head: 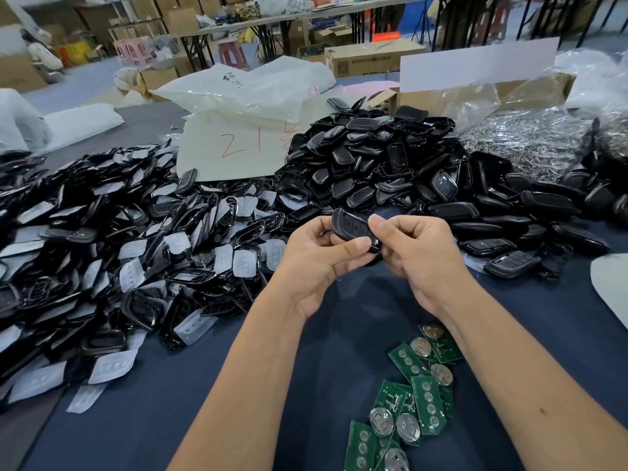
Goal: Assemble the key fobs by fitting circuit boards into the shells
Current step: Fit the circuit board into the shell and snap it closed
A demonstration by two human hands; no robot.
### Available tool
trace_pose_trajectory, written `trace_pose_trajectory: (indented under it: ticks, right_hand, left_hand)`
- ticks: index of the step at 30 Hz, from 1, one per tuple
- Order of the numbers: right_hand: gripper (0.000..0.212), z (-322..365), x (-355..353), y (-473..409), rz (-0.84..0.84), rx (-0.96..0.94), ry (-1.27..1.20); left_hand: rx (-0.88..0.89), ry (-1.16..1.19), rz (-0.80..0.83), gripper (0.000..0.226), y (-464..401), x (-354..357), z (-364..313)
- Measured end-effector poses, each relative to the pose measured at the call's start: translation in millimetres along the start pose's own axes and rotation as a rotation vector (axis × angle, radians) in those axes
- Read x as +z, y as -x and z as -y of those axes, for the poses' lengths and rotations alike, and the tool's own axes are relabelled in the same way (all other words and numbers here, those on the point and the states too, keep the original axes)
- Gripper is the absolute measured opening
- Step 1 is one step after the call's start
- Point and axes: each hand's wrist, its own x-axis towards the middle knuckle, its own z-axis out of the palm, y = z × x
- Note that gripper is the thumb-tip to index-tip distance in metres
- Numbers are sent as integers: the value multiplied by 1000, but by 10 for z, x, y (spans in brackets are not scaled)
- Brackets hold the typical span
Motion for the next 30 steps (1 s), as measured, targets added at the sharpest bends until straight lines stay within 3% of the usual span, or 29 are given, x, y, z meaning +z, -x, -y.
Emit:
trace_pose_trajectory:
  ticks: [14, 21, 23, 26, 30]
  right_hand:
    - [46, 35, 33, 2, -91, 33, 43]
    - [33, 25, -4, -12, -57, 118, -7]
    - [34, 40, -22, -29, -142, 149, -116]
    - [25, 60, -67, -62, -411, 189, -360]
    - [12, 73, -150, -81, -667, 116, -585]
  left_hand:
    - [-5, 49, -88, 45, -32, 41, 77]
    - [79, -130, -138, 21, -46, 75, 129]
    - [110, -203, -164, 14, -44, 99, 142]
    - [148, -297, -177, 9, -37, 110, 157]
    - [213, -414, -225, 8, -53, 81, 167]
